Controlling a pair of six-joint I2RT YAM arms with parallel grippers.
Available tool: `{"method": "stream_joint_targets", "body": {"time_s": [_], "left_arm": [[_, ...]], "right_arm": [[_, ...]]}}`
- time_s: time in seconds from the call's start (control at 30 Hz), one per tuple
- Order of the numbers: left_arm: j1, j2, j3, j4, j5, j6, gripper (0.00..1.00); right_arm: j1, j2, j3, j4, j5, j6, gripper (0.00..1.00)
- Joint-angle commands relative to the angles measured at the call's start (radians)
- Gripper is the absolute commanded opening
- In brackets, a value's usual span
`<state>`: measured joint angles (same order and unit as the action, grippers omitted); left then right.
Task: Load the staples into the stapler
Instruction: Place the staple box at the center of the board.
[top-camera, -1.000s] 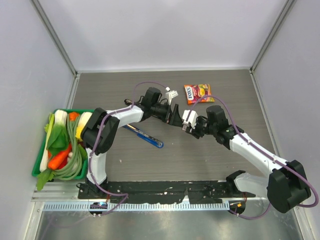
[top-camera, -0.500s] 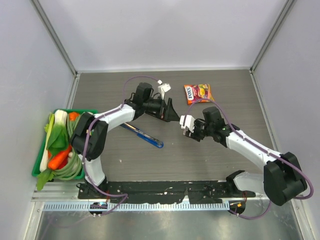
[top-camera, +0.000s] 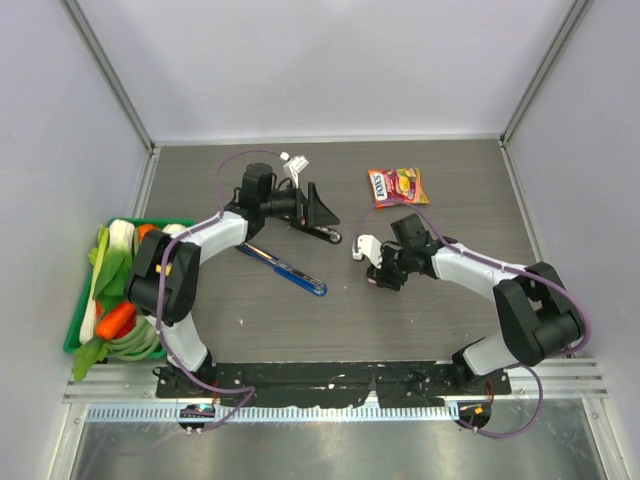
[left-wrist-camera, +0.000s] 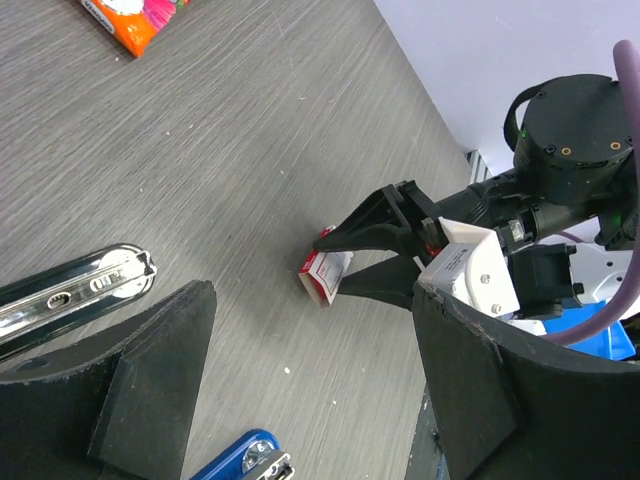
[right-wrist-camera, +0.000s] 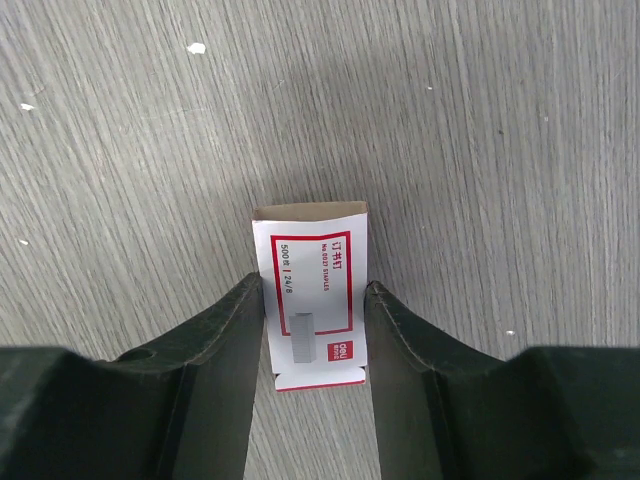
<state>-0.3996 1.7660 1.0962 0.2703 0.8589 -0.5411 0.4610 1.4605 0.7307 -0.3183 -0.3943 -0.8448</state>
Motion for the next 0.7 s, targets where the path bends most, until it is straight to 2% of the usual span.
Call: {"method": "stream_joint_targets", "body": {"time_s": [0.0,0.1,0.23,0.27,0.47,0.67], "left_arm": [[-0.007,-0.031,-0.007,0.076,0.011,-0.014,0.84],[-0.007,-0.013,-0.007,0.098,0.017,-0.042,0.83],[-0.016,0.006,-0.007,0.102,0.012,-0.054,0.83],[-0.024,0.009,-0.006,0.104,0.011,-0.057,0.83],[-0.079,0.049,0.008,0.112,-0.003,-0.072,0.83],[-0.169,0.128,0.065,0.112,-0.012,-0.143,0.83]], "right_arm": [[0.002,0.001,0.044,-0.022,0.002,-0.025,0.46],[0.004,-0.014,0.047,-0.038,-0.018,-0.03,0.48],[0.004,-0.083,0.027,-0.027,-0.028,-0.033,0.57],[0.004,-0.095,0.023,-0.025,-0.022,-0.036,0.65],[-0.025,-0.172,0.001,-0.054,-0.011,-0.082,0.66],[-0.154,-0.197,-0.007,-0.163,-0.072,-0.304,0.68]]}}
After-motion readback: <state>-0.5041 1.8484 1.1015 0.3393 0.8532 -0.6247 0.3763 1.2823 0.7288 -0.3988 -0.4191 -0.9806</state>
